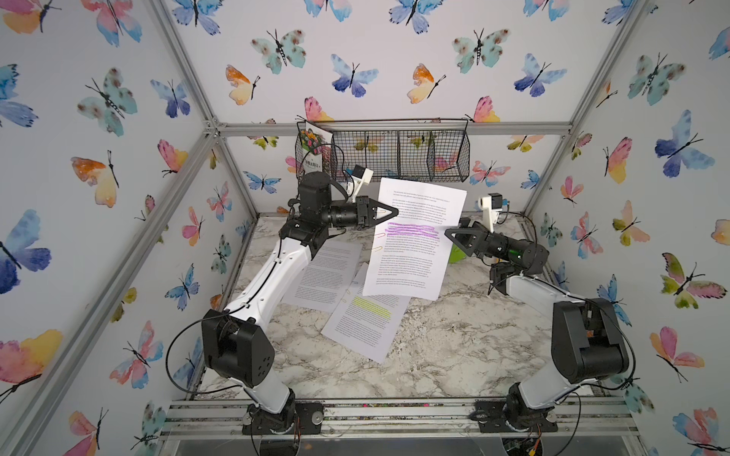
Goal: Unclip the paperclips from the documents
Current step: Pick up the document from the center of the board.
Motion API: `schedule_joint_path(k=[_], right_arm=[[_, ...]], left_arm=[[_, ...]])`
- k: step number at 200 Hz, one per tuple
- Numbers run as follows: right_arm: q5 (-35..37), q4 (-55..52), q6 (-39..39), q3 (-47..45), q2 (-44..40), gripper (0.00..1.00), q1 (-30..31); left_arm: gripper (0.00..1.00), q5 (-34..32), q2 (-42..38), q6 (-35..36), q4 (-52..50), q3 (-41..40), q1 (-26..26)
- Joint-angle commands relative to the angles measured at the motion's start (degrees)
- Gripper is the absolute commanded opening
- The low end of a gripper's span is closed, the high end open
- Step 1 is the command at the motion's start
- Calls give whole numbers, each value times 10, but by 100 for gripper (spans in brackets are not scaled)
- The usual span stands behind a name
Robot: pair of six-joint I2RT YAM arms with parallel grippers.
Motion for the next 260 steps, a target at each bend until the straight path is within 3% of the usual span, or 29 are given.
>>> schedule_joint_path(k=[1, 23, 42, 47, 72, 84, 95, 108, 124, 151, 179, 198, 260], right_arm=[[7, 115, 23, 27, 9, 60, 4], [3, 102, 26, 39, 20, 45, 7], [-17, 83, 34, 57, 31, 8, 7], [-21, 82, 37, 61, 33, 2, 7], [-25, 69, 37, 72, 36, 1, 7], [-24, 62, 32, 74, 35, 1, 7], [-25, 57, 31, 77, 35, 1, 7], [-27, 56, 31, 78, 34, 1, 7], [-30, 50, 29, 79, 32, 1, 7], [-28, 41, 25, 76, 30, 1, 7], [-30, 37, 24, 71, 29, 1, 7], [-29, 37, 26, 69, 28, 1, 7], [-20, 95, 84, 73, 40, 2, 8]], left_arm=[[0, 3, -6, -28, 60, -23, -9], [0, 1, -9, -40, 77, -32, -12], [0, 1, -11, -31, 65, -31, -12], [0, -1, -11, -24, 55, -31, -13], [0, -7, -13, 9, 5, -27, -11], [19, -8, -13, 26, -22, -24, -9], [45, -11, -17, 41, -42, -23, -5], [59, -22, -25, 55, -61, -28, 1], [59, -23, -37, 59, -62, -42, 12], [44, -25, -54, 67, -69, -64, 26], [41, -31, -68, 69, -64, -79, 41], [34, -26, -67, 67, -57, -78, 43], [36, 5, -61, 22, 11, -98, 43]])
